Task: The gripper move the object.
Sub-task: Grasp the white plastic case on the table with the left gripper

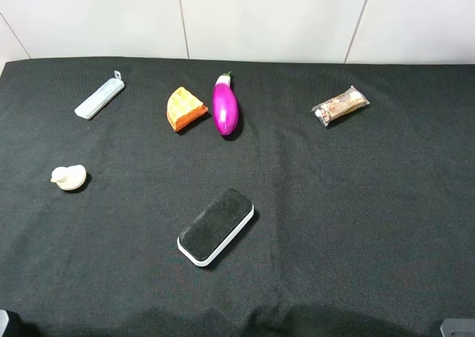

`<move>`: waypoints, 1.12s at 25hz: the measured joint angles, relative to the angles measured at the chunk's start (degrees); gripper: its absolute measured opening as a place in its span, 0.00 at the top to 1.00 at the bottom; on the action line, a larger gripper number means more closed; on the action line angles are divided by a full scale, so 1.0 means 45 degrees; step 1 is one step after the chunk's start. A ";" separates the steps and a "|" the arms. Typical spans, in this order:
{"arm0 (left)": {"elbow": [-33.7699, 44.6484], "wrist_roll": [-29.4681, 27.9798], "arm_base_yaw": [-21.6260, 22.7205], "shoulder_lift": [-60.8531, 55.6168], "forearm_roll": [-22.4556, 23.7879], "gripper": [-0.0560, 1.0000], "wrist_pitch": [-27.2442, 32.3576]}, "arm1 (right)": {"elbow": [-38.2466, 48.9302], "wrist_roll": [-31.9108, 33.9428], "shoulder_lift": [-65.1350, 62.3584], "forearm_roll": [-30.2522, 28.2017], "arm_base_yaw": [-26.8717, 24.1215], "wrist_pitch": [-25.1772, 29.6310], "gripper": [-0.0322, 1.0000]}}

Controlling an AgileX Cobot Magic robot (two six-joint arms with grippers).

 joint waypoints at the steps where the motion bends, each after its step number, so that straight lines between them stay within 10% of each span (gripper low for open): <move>1: 0.0000 0.0000 0.0000 0.0000 0.0000 0.09 0.0000 | 0.0000 0.0000 0.0000 0.0000 0.0000 0.0000 0.30; 28: 0.0000 -0.0171 0.0000 0.0000 -0.0023 0.09 0.0000 | 0.0000 0.0000 0.0000 0.0000 0.0000 0.0000 0.30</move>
